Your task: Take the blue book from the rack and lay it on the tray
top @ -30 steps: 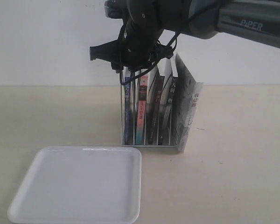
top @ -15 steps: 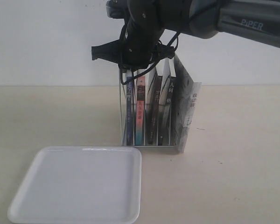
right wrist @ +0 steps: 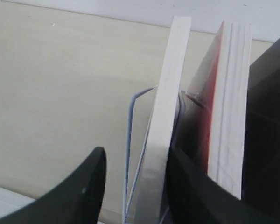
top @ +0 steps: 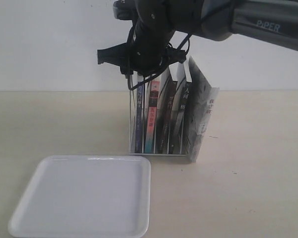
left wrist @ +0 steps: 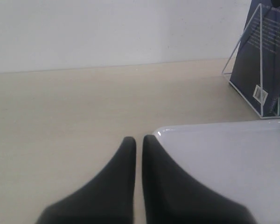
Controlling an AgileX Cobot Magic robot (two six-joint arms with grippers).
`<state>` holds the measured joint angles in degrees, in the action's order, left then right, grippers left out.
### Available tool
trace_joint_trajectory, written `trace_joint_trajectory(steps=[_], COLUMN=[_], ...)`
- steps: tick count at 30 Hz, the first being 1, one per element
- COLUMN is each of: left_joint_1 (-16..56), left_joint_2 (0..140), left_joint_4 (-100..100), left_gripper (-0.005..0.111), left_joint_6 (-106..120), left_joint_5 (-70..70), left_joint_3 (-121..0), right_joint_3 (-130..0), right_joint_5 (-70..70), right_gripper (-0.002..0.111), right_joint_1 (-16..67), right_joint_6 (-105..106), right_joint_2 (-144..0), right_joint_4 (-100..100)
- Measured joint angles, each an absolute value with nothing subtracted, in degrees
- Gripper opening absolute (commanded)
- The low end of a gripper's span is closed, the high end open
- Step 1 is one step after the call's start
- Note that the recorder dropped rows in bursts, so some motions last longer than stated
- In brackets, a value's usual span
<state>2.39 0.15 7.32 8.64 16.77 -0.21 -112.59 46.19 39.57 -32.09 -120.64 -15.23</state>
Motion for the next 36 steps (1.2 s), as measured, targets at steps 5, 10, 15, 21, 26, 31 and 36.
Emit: trace_joint_trajectory(steps=[5,10,15,21,26,31,36], left_joint_1=[2.4,2.4,2.4,2.4,2.4,2.4,2.4], left_joint_2=[0.2,0.2,0.2,0.2,0.2,0.2,0.2], left_joint_4=[7.3,7.3,7.3,7.3,7.3,7.3,7.3], left_gripper=[0.004,0.004,0.004,0.004,0.004,0.004,0.004], left_joint_6=[8.6,8.6,8.6,8.6,8.6,8.6,8.6], left_joint_5=[16.8,16.8,16.8,16.8,16.8,16.8,16.8], left_joint_3=[-0.2,-0.2,-0.2,-0.2,-0.2,-0.2,-0.2], right_joint_3=[-112.6,-112.6,-112.6,-112.6,-112.6,-112.6,-112.6], right_joint_5=[46.4,46.5,46.5,46.5,47.1,49.7,51.2], right_gripper=[0.041,0.041,0.041,0.041,0.041,0.041,0.041], right_joint_1=[39.6,39.6,39.6,39.6,39.6,39.6,39.7], right_joint_6=[-32.2,-32.5,-33.1,-33.1,-33.1,-33.1,-33.1], right_joint_2=[-120.6,-120.6,-120.6,-120.6,-120.5,-119.7,-119.5], right_joint_4=[-15.2,-15.1,-15.0,-14.7,-14.2,-13.6,-13.3])
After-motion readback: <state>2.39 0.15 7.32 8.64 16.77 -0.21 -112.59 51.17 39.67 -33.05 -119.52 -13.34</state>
